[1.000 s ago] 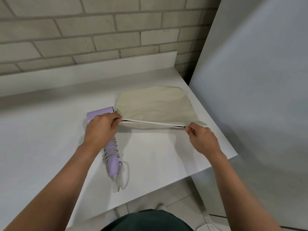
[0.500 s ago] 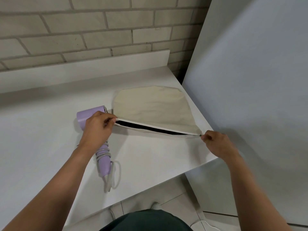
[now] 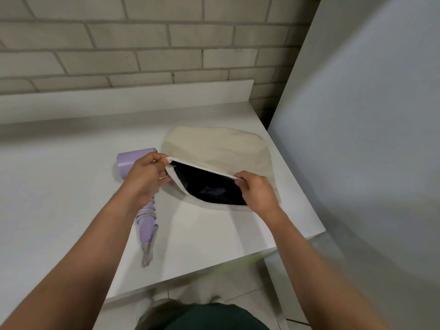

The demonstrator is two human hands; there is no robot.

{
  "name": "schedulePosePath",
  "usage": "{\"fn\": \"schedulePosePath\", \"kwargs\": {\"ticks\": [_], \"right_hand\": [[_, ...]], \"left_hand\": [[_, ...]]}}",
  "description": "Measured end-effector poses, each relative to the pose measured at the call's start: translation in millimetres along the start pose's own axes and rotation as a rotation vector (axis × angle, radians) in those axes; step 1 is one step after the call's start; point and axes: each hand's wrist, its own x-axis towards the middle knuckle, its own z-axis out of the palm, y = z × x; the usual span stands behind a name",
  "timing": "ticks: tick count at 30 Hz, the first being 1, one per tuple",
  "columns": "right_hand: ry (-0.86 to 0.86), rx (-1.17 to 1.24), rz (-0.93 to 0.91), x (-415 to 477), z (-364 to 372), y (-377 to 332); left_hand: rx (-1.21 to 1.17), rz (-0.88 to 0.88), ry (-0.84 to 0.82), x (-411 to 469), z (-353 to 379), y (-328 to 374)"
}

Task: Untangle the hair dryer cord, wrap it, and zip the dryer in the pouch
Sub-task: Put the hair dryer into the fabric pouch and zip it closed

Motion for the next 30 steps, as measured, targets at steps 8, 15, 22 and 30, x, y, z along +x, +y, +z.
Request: {"fn": "schedulePosePath", "kwargs": {"ticks": [8, 15, 22, 30], "right_hand": [[0.145, 0.306, 0.120, 8.5, -14.3, -3.4], [0.199, 0.279, -0.038, 9.0, -23.5, -0.7], [0.051, -0.117, -0.146, 8.7, -29.0, 17.4], [0.168, -0.270, -0.260, 18.7, -24.4, 22.9]], "left_hand": [[-0.041, -0.121, 0.039, 14.3, -0.3, 6.5], [0.742, 0.186, -0.363, -9.4, -17.3, -0.6], [0.853, 0.444, -0.238, 14.0, -26.9, -5.3], [1.010, 0.931, -0.266, 26.0, -33.7, -3.9]]}}
